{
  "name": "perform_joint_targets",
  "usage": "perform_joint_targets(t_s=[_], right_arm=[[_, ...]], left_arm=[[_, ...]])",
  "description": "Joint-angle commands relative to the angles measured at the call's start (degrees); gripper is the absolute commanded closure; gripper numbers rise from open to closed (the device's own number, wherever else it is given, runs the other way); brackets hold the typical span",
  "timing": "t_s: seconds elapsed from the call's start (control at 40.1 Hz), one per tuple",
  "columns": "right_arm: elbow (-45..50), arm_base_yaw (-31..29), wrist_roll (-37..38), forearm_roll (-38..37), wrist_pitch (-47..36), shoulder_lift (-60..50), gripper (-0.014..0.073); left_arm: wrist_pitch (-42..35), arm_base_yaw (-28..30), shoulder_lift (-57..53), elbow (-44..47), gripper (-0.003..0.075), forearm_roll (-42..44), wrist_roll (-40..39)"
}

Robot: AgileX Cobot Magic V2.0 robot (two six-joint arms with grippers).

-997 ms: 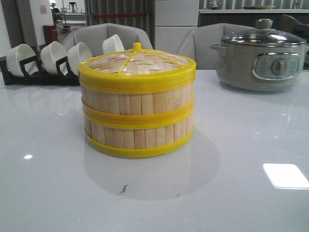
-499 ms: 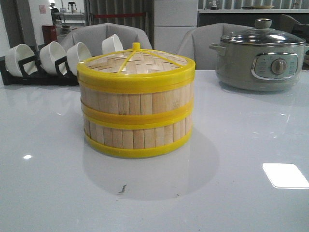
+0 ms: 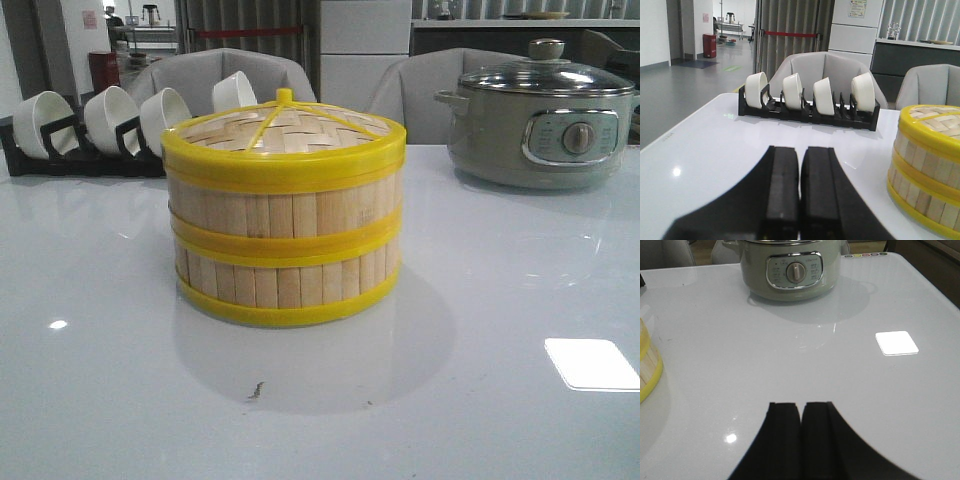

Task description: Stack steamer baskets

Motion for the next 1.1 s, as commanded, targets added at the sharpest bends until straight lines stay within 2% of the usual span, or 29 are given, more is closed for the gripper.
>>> perform_joint_targets(t_s=[0.0, 0.175, 0.374, 1.072], right_arm=[[-1.6, -0.3, -0.7, -0.5, -4.8, 0.3, 0.0531], [-1.6, -0.3, -0.7, -0.5, -4.8, 0.3, 0.0531], [-1.6, -0.3, -0.7, -0.5, -4.8, 0.3, 0.0531], [-1.6, -0.3, -0.7, -0.5, -4.8, 0.3, 0.0531]], left_arm=[[-5.7, 0.5, -0.8, 0.1, 0.0622, -0.9, 1.9], [-6.8, 0.5, -0.8, 0.1, 0.0622, -0.8, 1.9], [-1.7, 0.5, -0.8, 0.1, 0.0622, 0.2, 1.9], [-1.7, 0.5, -0.8, 0.1, 0.0622, 0.2, 1.9]])
